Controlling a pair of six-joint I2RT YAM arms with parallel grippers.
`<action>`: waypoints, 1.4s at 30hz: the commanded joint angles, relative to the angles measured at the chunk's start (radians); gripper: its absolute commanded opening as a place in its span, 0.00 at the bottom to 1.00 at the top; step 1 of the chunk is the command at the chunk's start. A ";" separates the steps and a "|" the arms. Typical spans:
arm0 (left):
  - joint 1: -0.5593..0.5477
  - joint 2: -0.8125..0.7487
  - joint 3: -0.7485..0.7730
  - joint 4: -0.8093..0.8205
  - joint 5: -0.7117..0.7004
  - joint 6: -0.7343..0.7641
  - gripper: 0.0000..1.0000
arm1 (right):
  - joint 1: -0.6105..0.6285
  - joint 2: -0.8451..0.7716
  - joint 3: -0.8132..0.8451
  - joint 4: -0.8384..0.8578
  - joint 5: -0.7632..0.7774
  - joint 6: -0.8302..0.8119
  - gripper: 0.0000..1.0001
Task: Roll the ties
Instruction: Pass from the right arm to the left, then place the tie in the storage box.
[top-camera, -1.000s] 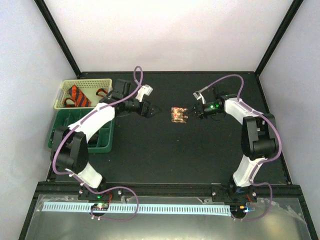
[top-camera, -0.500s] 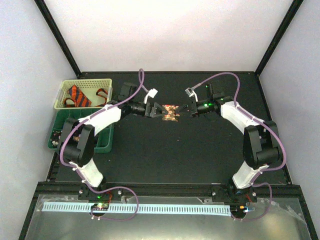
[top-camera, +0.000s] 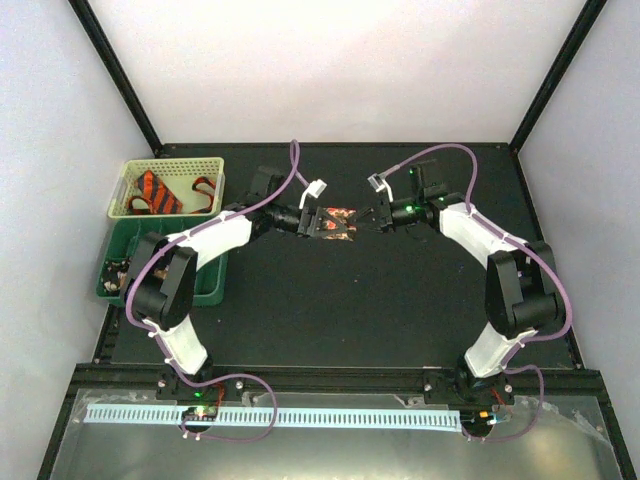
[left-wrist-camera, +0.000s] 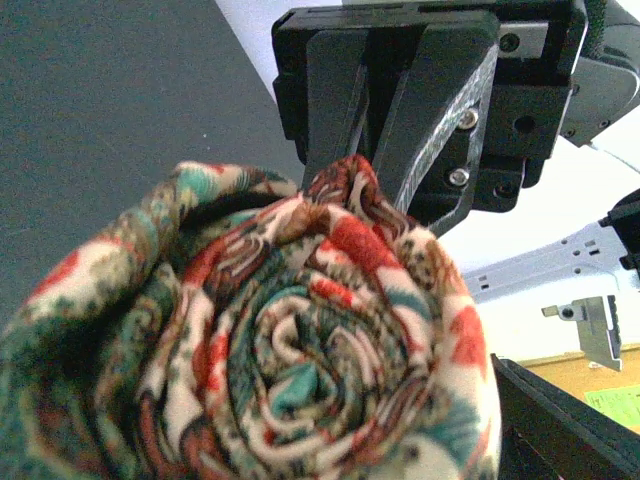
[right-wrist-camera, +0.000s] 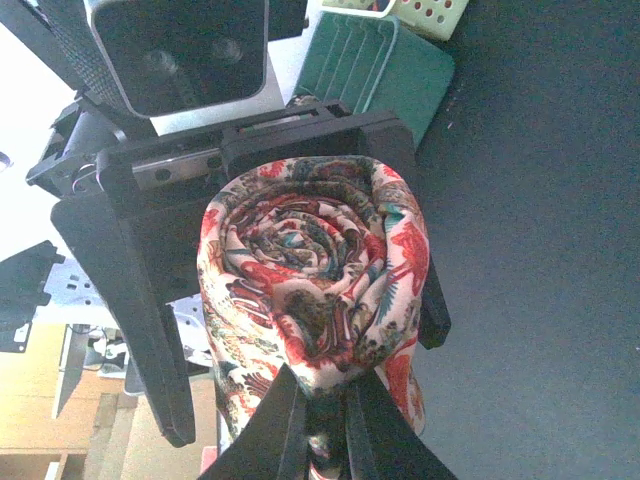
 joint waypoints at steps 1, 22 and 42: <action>-0.009 0.012 0.024 0.087 0.030 -0.057 0.86 | 0.017 -0.003 -0.001 0.049 -0.029 0.025 0.01; 0.007 0.006 -0.008 0.166 0.026 -0.113 0.27 | 0.022 -0.012 -0.003 0.008 -0.009 -0.025 0.11; 0.404 -0.066 0.463 -1.395 -0.313 1.433 0.16 | -0.027 -0.067 0.081 -0.382 0.131 -0.451 1.00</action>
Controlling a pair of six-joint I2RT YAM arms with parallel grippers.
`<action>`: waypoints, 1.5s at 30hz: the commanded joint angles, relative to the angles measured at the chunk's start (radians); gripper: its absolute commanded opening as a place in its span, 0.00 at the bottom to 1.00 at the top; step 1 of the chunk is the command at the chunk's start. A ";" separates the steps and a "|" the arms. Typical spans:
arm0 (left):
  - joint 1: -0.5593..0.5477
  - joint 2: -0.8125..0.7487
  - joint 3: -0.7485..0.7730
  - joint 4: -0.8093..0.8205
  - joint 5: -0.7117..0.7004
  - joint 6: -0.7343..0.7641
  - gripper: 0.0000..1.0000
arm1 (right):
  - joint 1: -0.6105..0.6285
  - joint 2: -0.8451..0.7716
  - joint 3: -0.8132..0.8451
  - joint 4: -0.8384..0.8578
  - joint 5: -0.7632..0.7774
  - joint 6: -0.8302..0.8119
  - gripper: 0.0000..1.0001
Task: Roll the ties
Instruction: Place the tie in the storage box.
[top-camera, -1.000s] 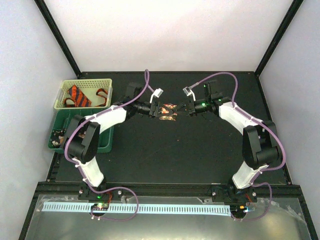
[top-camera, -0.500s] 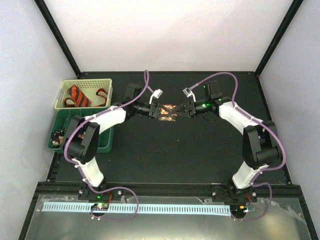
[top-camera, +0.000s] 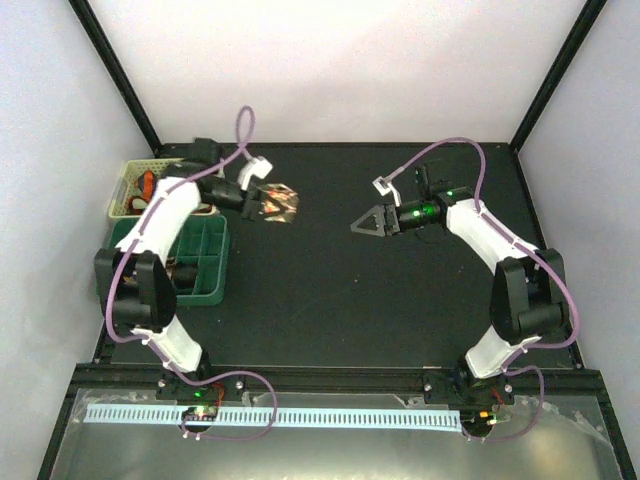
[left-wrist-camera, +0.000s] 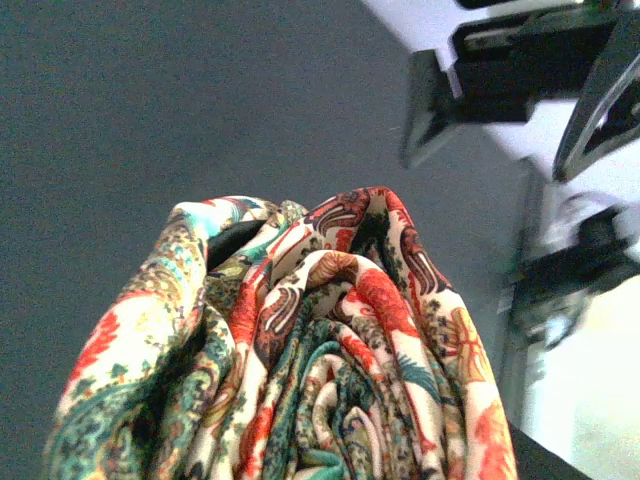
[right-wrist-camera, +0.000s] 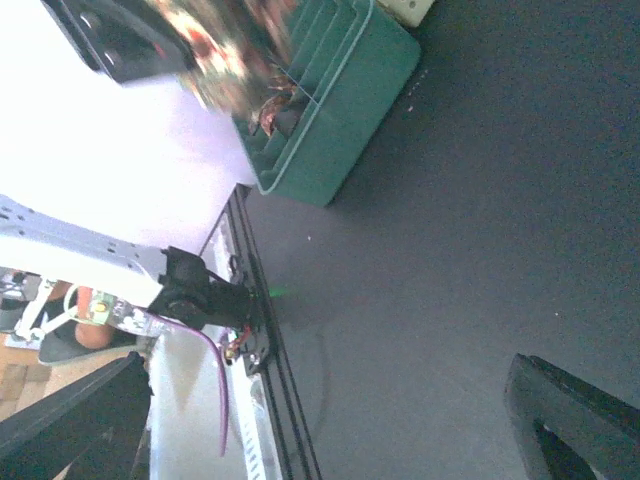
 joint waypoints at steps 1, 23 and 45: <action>0.161 0.010 0.257 -0.672 -0.216 0.716 0.16 | -0.002 -0.025 0.040 -0.127 0.077 -0.149 1.00; 0.368 -0.320 -0.179 -0.629 -0.833 1.505 0.16 | -0.001 -0.126 -0.032 -0.164 0.244 -0.236 1.00; 0.222 -0.070 -0.265 -0.335 -1.040 1.259 0.18 | -0.002 -0.160 -0.047 -0.166 0.300 -0.244 1.00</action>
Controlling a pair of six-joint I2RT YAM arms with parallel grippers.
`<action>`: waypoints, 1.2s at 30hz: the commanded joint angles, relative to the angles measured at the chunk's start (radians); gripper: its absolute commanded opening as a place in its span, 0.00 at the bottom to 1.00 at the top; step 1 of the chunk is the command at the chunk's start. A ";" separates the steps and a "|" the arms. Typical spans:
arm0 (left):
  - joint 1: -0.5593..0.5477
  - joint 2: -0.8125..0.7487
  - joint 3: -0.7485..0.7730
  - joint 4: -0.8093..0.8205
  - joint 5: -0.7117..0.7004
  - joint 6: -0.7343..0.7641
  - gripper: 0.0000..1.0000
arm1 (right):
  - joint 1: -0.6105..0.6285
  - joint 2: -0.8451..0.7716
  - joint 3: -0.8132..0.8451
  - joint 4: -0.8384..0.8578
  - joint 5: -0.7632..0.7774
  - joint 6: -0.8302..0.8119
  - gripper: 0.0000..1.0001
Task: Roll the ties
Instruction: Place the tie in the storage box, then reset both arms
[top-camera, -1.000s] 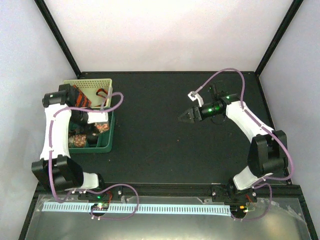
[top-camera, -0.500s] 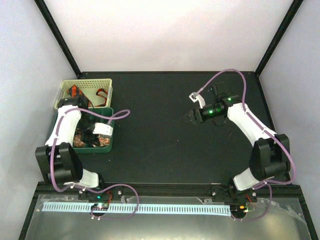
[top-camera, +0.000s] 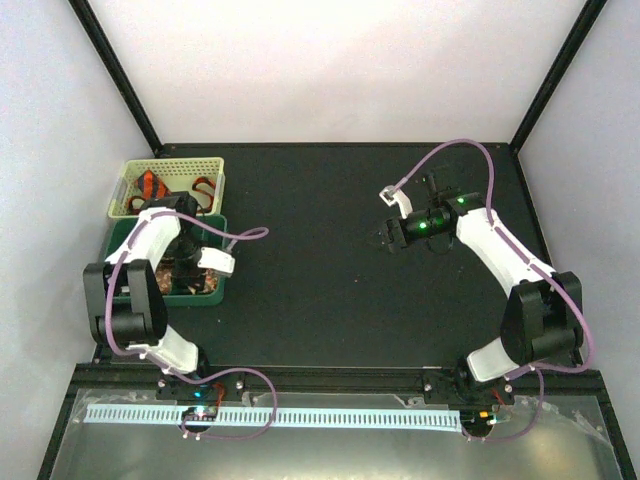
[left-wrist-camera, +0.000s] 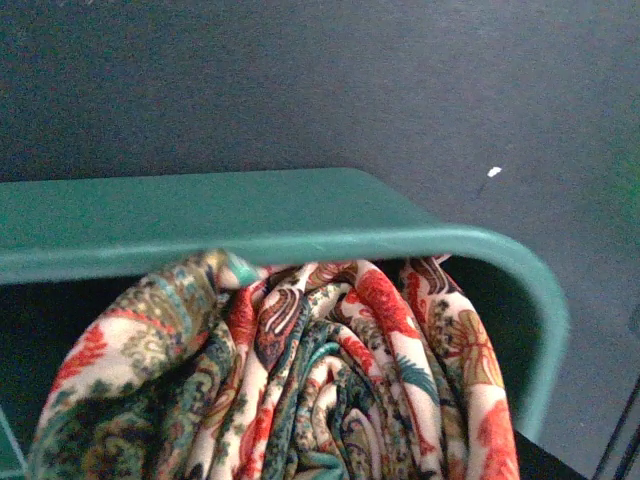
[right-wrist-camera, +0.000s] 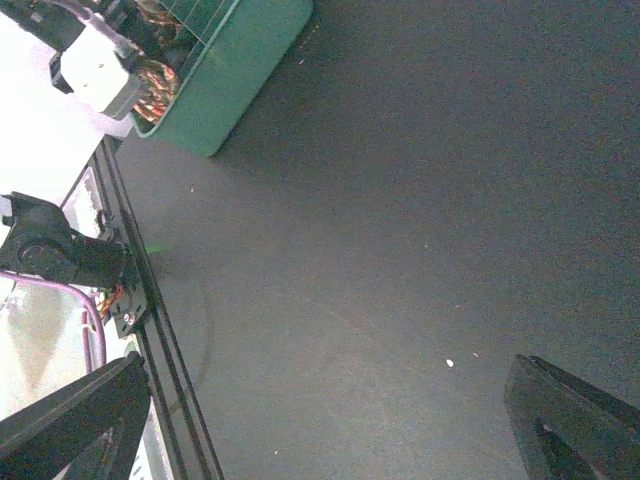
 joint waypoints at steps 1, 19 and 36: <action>-0.027 0.060 0.013 0.087 -0.015 -0.082 0.18 | -0.001 -0.027 -0.005 0.005 0.020 -0.010 1.00; -0.075 0.091 -0.090 0.238 -0.014 -0.205 0.64 | -0.003 -0.015 0.013 -0.020 0.055 -0.031 1.00; -0.069 -0.054 0.194 -0.098 -0.004 -0.203 0.99 | -0.027 0.000 0.074 -0.035 0.056 -0.059 1.00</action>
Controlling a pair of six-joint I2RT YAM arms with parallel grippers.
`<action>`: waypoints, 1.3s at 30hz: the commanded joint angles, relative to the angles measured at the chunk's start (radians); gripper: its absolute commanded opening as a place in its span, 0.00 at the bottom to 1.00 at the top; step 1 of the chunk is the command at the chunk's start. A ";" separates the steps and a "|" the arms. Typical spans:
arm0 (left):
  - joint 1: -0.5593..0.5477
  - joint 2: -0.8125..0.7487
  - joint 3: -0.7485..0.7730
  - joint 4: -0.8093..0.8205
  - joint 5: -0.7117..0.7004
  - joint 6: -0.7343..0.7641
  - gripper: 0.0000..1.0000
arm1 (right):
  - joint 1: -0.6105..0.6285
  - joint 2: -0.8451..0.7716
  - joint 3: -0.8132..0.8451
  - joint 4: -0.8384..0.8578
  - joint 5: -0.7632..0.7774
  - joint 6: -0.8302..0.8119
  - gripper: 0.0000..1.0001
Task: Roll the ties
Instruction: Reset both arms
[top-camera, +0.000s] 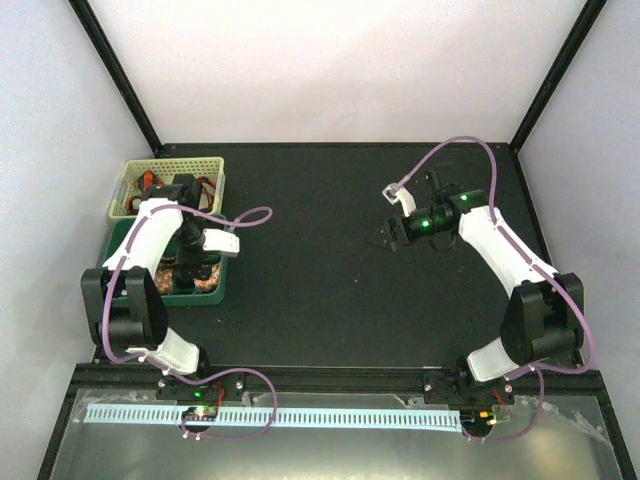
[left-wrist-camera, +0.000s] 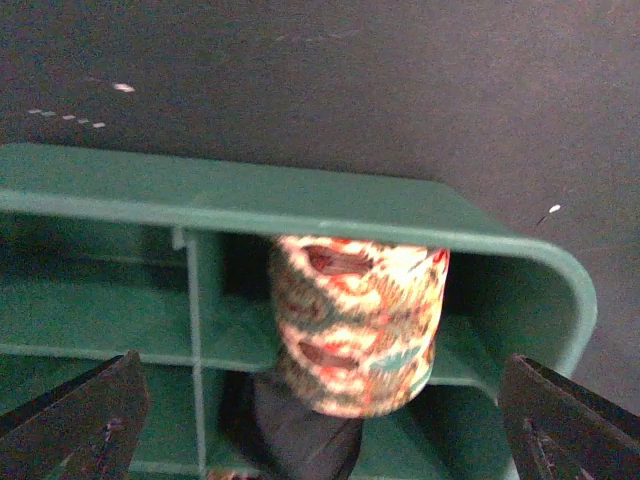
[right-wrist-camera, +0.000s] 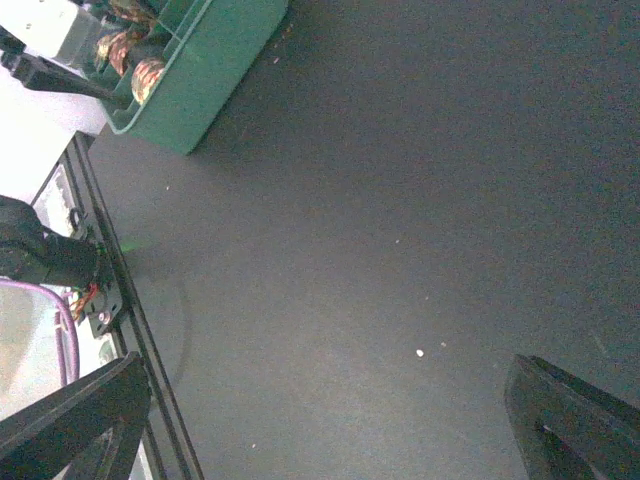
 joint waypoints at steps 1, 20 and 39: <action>0.004 -0.070 0.111 -0.104 0.006 -0.006 0.99 | -0.020 0.002 0.076 -0.008 0.024 -0.044 1.00; -0.104 0.236 0.837 -0.003 0.387 -0.983 0.99 | -0.201 -0.190 0.203 0.099 0.550 0.015 1.00; -0.290 0.188 0.256 0.279 0.373 -1.294 0.99 | -0.302 -0.175 -0.110 0.093 0.319 0.053 1.00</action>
